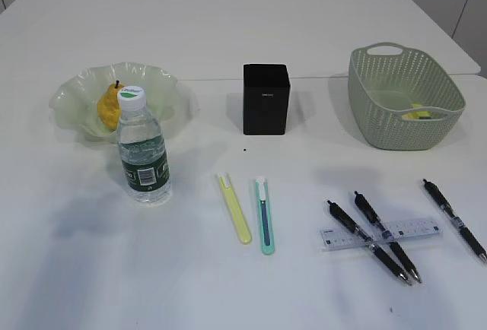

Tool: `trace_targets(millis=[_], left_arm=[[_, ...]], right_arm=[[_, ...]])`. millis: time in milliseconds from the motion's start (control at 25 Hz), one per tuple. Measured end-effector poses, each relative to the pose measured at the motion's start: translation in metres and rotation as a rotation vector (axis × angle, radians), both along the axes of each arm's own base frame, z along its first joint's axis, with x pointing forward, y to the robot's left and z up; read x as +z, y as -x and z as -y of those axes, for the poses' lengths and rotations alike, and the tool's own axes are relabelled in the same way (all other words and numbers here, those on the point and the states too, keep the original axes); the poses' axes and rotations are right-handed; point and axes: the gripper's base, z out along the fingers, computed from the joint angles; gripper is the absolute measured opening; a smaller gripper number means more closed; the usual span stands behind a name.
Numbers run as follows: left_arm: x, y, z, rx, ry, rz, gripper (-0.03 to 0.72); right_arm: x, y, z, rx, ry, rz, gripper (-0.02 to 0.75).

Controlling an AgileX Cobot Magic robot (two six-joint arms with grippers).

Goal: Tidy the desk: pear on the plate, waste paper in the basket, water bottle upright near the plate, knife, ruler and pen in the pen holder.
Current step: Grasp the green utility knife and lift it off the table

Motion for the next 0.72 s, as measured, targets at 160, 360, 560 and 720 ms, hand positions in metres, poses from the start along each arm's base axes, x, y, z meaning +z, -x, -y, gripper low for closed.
trace_targets(millis=[160, 360, 560, 720], left_arm=[[0.0, -0.001, 0.0, 0.002, 0.004, 0.008, 0.59], [0.001, -0.001, 0.001, 0.004, 0.01, 0.014, 0.59], [0.001, -0.002, 0.002, 0.008, 0.022, 0.02, 0.59], [0.002, -0.004, 0.002, 0.011, 0.024, 0.05, 0.59]], right_arm=[[0.009, -0.007, -0.005, -0.002, -0.053, 0.012, 0.41], [0.021, -0.023, -0.008, 0.0, -0.073, 0.023, 0.41], [0.027, -0.037, -0.021, 0.049, -0.072, 0.018, 0.41], [0.025, -0.051, -0.053, 0.113, -0.053, -0.004, 0.41]])
